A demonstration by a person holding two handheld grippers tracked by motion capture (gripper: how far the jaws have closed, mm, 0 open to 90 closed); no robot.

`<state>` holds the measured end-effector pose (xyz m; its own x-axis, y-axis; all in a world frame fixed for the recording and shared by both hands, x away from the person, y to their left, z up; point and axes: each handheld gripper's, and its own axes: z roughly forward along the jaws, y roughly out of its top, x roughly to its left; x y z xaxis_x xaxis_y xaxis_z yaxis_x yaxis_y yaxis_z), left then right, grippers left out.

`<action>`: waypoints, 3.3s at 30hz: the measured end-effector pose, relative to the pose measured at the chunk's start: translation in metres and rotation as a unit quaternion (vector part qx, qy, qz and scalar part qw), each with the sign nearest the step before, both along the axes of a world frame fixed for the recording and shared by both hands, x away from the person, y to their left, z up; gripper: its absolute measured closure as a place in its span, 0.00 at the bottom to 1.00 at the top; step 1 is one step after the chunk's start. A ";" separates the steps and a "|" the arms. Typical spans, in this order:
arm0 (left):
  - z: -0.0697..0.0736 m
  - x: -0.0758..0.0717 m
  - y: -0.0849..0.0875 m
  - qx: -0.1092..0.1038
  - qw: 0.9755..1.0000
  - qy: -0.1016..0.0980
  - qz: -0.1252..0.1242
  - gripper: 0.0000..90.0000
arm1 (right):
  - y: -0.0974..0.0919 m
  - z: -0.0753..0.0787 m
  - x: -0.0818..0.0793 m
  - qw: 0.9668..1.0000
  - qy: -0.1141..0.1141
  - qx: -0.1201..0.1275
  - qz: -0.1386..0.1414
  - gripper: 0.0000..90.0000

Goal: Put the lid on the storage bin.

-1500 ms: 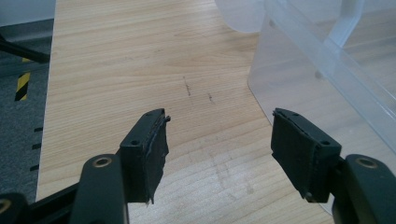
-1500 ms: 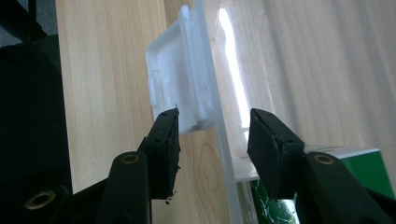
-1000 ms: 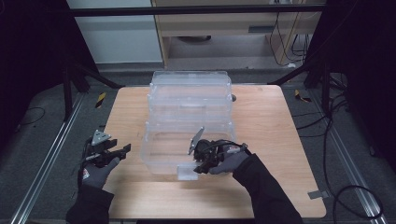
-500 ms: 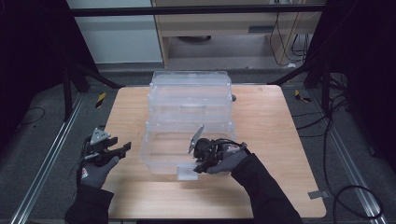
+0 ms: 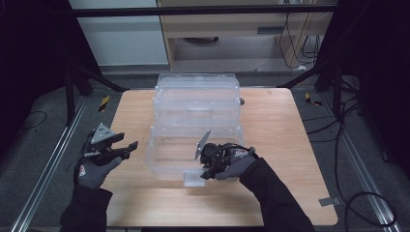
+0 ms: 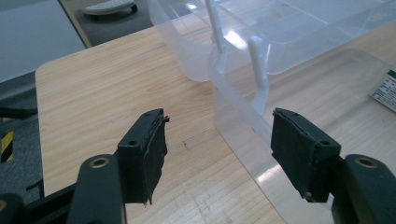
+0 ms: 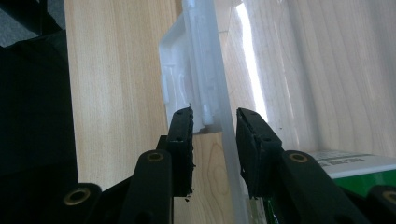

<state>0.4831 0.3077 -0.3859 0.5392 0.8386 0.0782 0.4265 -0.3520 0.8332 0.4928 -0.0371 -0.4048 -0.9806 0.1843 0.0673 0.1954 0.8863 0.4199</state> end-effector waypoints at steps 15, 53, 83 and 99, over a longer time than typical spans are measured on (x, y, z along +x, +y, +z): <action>0.063 0.018 -0.034 0.047 0.992 -0.034 -0.109 0.48 | 0.000 0.000 -0.001 1.000 -0.006 -0.004 0.006 0.75; 0.103 0.075 -0.107 0.252 0.932 -0.075 -0.250 0.52 | 0.000 0.000 -0.002 1.000 -0.006 0.001 0.009 0.75; 0.090 0.107 -0.144 0.338 0.898 -0.059 -0.274 0.56 | -0.001 0.000 -0.002 1.000 -0.007 0.002 0.009 0.75; 0.075 0.118 -0.159 0.372 0.884 -0.051 -0.279 0.65 | 0.000 0.000 -0.002 1.000 -0.007 -0.001 0.008 0.75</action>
<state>0.6008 0.1491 -0.3106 0.8108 0.1407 0.5681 -0.0494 -0.9508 0.3060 0.4906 -0.0372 -0.4048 -0.9841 0.1694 0.0534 0.1760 0.8900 0.4207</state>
